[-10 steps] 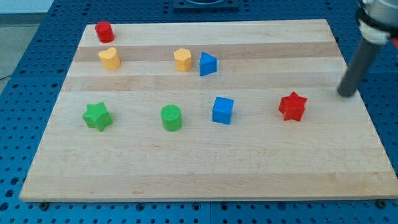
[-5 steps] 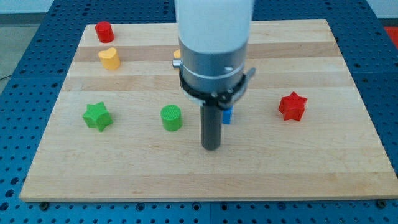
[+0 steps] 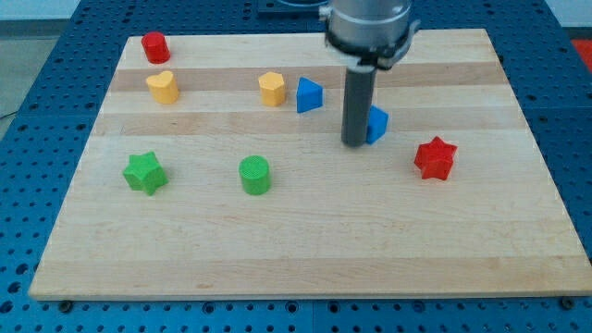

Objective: Place blue cube at the top center of the board

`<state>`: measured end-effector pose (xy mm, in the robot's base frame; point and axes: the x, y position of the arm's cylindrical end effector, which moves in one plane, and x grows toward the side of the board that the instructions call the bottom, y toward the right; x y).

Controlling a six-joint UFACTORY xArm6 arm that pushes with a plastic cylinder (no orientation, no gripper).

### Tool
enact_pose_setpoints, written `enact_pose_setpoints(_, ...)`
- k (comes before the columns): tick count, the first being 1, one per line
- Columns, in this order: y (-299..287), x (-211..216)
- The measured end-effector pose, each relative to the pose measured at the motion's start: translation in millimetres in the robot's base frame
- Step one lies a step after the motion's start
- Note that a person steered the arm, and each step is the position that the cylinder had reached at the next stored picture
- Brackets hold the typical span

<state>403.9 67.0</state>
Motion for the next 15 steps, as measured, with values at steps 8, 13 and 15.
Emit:
enact_pose_setpoints(8, 87, -123)
enact_pose_setpoints(13, -39, -169)
enact_pose_setpoints(15, 33, -197)
